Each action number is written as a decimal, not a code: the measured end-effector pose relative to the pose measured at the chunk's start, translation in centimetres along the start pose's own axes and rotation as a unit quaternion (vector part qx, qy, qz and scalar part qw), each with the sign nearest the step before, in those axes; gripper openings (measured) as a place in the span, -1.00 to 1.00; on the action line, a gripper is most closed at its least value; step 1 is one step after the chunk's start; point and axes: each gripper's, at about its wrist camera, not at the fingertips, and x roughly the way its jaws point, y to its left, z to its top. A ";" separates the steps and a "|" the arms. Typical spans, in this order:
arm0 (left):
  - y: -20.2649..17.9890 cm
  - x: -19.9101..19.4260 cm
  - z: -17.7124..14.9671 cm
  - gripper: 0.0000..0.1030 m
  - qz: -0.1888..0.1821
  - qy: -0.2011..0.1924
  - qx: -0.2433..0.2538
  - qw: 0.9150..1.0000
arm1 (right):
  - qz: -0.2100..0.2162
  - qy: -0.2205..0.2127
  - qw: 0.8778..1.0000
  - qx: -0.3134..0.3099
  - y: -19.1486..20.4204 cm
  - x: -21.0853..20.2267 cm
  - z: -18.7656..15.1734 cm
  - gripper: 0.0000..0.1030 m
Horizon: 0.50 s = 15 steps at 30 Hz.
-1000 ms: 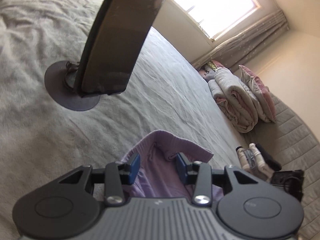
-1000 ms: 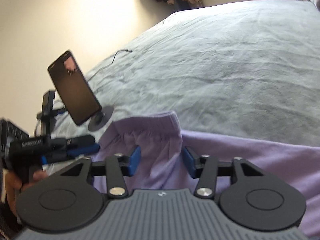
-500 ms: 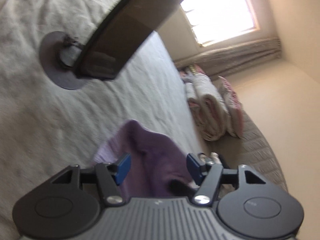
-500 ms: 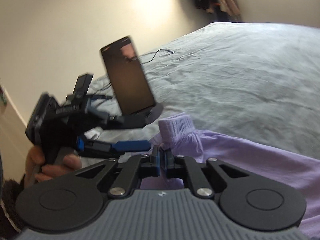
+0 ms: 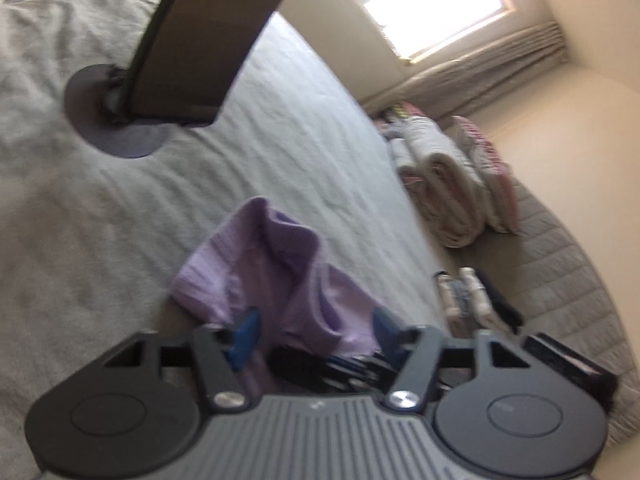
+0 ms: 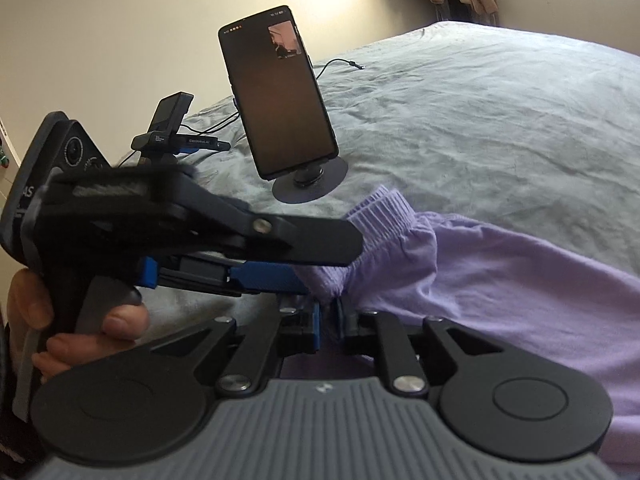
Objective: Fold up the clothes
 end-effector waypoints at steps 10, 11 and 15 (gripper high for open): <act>0.1 -0.9 0.4 -0.83 0.025 -0.034 -0.015 0.999 | 0.007 -0.012 0.990 0.143 -3.8 -6.5 -2.7 -0.14; 0.2 -1.1 0.5 -0.84 0.023 -0.040 -0.019 0.999 | 0.011 -0.016 0.985 0.173 -4.6 -7.2 -3.3 -0.14; 0.4 -2.0 0.6 -0.84 0.012 -0.057 -0.036 0.998 | 0.019 -0.038 0.960 0.277 -7.5 -9.5 -5.6 -0.14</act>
